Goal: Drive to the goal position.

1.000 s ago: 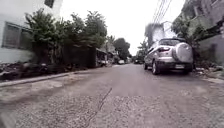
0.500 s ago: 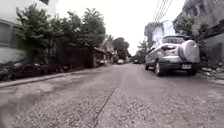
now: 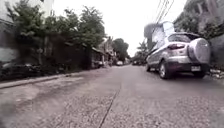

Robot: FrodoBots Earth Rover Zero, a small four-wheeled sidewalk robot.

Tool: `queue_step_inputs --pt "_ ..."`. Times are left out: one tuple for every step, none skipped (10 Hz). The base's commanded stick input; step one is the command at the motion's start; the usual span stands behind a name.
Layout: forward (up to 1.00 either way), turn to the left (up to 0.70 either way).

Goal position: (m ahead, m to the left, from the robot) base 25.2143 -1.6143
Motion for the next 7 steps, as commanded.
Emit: queue_step_inputs --pt "1.00 -0.27" --pt "1.00 -0.27" --pt "1.00 -0.27" --pt "1.00 -0.27" --pt "1.00 -0.14" --pt "1.00 0.00" --pt "1.00 0.00"
